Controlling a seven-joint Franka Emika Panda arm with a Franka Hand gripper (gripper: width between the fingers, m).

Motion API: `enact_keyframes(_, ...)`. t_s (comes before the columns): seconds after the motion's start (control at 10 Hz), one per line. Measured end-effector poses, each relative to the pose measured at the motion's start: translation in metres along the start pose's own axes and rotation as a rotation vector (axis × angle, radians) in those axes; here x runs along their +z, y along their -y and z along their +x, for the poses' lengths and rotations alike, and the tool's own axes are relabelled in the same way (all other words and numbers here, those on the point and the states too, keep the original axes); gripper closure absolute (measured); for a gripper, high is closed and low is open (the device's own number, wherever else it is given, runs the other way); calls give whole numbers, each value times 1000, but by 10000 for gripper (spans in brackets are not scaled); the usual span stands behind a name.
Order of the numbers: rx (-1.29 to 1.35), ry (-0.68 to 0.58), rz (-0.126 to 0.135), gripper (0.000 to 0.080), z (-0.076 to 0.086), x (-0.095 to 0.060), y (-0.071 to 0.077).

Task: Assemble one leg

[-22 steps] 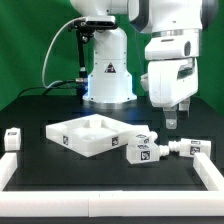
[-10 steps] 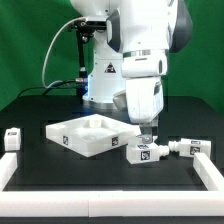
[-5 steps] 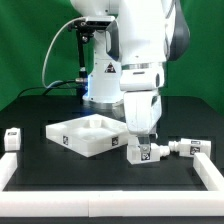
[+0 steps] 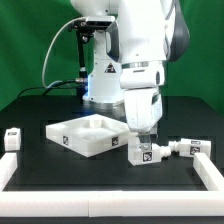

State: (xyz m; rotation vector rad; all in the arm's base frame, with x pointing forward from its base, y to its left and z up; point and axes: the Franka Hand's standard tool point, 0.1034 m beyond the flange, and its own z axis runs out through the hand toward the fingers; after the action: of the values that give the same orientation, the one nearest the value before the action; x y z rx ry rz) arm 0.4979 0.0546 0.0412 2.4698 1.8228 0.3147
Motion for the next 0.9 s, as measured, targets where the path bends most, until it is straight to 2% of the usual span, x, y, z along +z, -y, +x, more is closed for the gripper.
enact_keyframes(0.2,21,5,8,150,3,-4,5)
enact_keyframes(0.5,33,7,42,150,-2,19,23)
enact_keyframes(0.6,36,5,46,150,-4,23,26)
enact_keyframes(0.9,43,7,49,150,-7,28,24)
